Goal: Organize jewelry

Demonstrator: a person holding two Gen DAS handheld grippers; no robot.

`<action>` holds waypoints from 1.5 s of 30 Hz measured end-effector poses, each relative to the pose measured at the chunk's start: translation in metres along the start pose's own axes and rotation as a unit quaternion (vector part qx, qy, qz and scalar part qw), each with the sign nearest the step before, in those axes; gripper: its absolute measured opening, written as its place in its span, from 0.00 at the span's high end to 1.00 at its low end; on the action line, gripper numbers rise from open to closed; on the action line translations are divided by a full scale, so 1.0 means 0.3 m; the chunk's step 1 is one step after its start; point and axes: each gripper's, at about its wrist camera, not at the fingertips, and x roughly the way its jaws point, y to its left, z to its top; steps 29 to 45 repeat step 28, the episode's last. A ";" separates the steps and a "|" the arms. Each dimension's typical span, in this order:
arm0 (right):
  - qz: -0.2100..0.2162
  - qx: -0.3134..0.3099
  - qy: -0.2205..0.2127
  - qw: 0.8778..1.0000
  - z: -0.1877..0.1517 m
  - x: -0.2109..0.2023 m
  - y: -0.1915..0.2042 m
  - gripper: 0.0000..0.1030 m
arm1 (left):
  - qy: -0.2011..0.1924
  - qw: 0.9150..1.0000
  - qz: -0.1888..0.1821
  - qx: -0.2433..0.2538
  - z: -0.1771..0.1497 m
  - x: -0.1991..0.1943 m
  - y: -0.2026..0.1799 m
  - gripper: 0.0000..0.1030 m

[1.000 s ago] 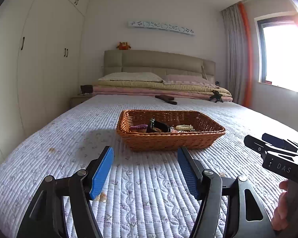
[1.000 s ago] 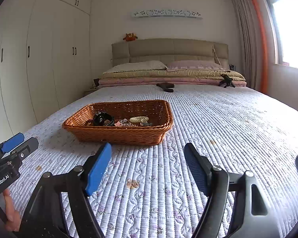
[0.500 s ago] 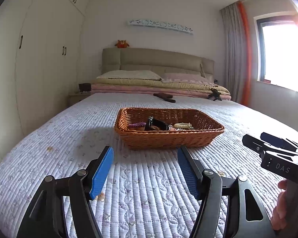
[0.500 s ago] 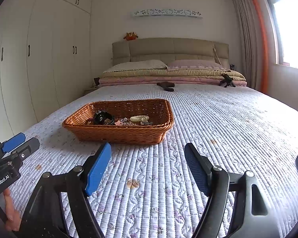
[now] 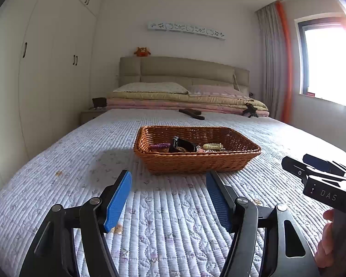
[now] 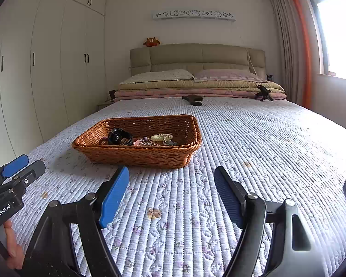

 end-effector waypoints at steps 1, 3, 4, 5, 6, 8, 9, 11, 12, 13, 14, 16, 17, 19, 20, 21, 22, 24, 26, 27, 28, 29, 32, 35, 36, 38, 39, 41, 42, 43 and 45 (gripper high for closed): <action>0.000 0.000 0.000 1.000 0.000 0.000 0.000 0.24 | 0.000 1.000 0.000 0.000 0.000 -0.001 0.000 0.34; 0.000 0.000 0.000 1.000 0.000 0.000 0.001 0.24 | 0.000 1.000 0.000 0.000 0.000 -0.001 -0.001 0.34; 0.000 0.000 0.000 1.000 0.000 0.000 0.001 0.24 | 0.000 1.000 0.000 -0.001 -0.001 -0.001 0.000 0.34; 0.000 0.000 0.000 1.000 -0.001 0.001 0.000 0.24 | 0.000 1.000 0.000 0.000 0.000 -0.001 0.000 0.34; 0.000 0.000 0.000 1.000 0.000 0.001 0.000 0.24 | 0.001 1.000 0.001 -0.001 -0.001 -0.001 0.000 0.34; 0.000 0.001 0.000 1.000 0.000 0.000 0.000 0.24 | 0.001 1.000 0.002 -0.002 0.000 -0.002 0.001 0.33; 0.000 0.000 0.000 1.000 0.000 0.001 0.000 0.24 | 0.000 1.000 0.004 -0.003 0.000 -0.002 0.002 0.33; 0.000 0.001 0.001 1.000 0.000 0.001 0.000 0.24 | 0.000 1.000 0.008 -0.004 -0.001 -0.005 0.005 0.33; 0.000 0.000 0.001 1.000 0.000 0.001 0.001 0.24 | 0.000 1.000 0.011 -0.005 0.000 -0.005 0.004 0.32; 0.000 0.000 0.001 1.000 -0.001 0.001 0.001 0.24 | 0.001 1.000 0.013 -0.005 0.000 -0.004 0.005 0.32; 0.000 0.000 0.001 1.000 -0.002 0.001 0.000 0.24 | 0.002 1.000 0.013 -0.006 0.000 -0.004 0.006 0.31; 0.000 0.000 0.001 1.000 -0.001 0.001 0.000 0.24 | 0.002 1.000 0.013 -0.005 0.001 -0.005 0.006 0.30; 0.000 0.000 0.001 1.000 -0.001 0.002 0.001 0.24 | 0.002 1.000 0.013 -0.003 0.000 -0.005 0.004 0.29; 0.000 0.000 0.001 1.000 0.000 0.002 0.002 0.24 | 0.001 1.000 0.016 0.001 -0.001 -0.006 -0.001 0.29; 0.000 0.000 0.001 1.000 0.000 0.002 0.002 0.24 | 0.000 1.000 0.017 0.003 -0.001 -0.006 -0.004 0.29; 0.000 -0.001 0.001 1.000 -0.002 0.003 0.001 0.24 | 0.001 1.000 0.017 0.003 0.000 -0.006 -0.005 0.29; 0.000 -0.001 0.001 1.000 -0.001 0.003 0.002 0.24 | 0.001 1.000 0.018 0.003 0.000 -0.006 -0.004 0.29; 0.000 0.000 0.001 1.000 -0.001 0.002 0.002 0.24 | 0.001 1.000 0.019 0.002 0.000 -0.003 -0.004 0.29; 0.000 0.000 0.001 1.000 -0.001 0.003 0.001 0.24 | -0.003 0.999 0.034 0.004 -0.001 -0.004 -0.006 0.29; 0.000 0.001 0.001 1.000 -0.001 0.001 0.001 0.24 | -0.006 0.999 0.035 0.004 -0.002 -0.008 -0.007 0.29; 0.000 0.001 0.001 1.000 -0.001 0.001 0.001 0.24 | -0.007 0.999 0.033 0.007 -0.001 -0.009 -0.010 0.29; 0.000 0.001 0.001 1.000 -0.001 0.001 0.001 0.24 | -0.007 0.999 0.033 0.007 -0.001 -0.009 -0.010 0.29; 0.000 0.001 0.001 1.000 -0.001 0.001 0.001 0.24 | -0.007 0.999 0.033 0.007 -0.001 -0.009 -0.010 0.29; 0.000 0.001 0.001 1.000 -0.001 0.001 0.001 0.24 | -0.007 0.999 0.033 0.007 -0.001 -0.009 -0.010 0.29; 0.000 0.001 0.001 1.000 -0.001 0.001 0.001 0.24 | -0.007 0.999 0.033 0.007 -0.001 -0.009 -0.010 0.29; 0.000 0.001 0.001 1.000 -0.001 0.001 0.001 0.24 | -0.007 0.999 0.033 0.007 -0.001 -0.009 -0.010 0.29; 0.000 0.001 0.001 1.000 -0.001 0.001 0.001 0.24 | -0.007 0.999 0.033 0.007 -0.001 -0.009 -0.010 0.29; 0.000 0.001 0.001 1.000 -0.001 0.001 0.001 0.24 | -0.007 0.999 0.033 0.007 -0.001 -0.009 -0.010 0.29; 0.000 0.001 0.001 1.000 -0.001 0.001 0.001 0.24 | -0.007 0.999 0.033 0.007 -0.001 -0.009 -0.010 0.29; 0.000 0.001 0.001 1.000 -0.001 0.001 0.001 0.24 | -0.007 0.999 0.033 0.007 -0.001 -0.009 -0.010 0.29; 0.000 0.001 0.001 1.000 -0.001 0.001 0.001 0.24 | -0.007 0.999 0.033 0.007 -0.001 -0.009 -0.010 0.29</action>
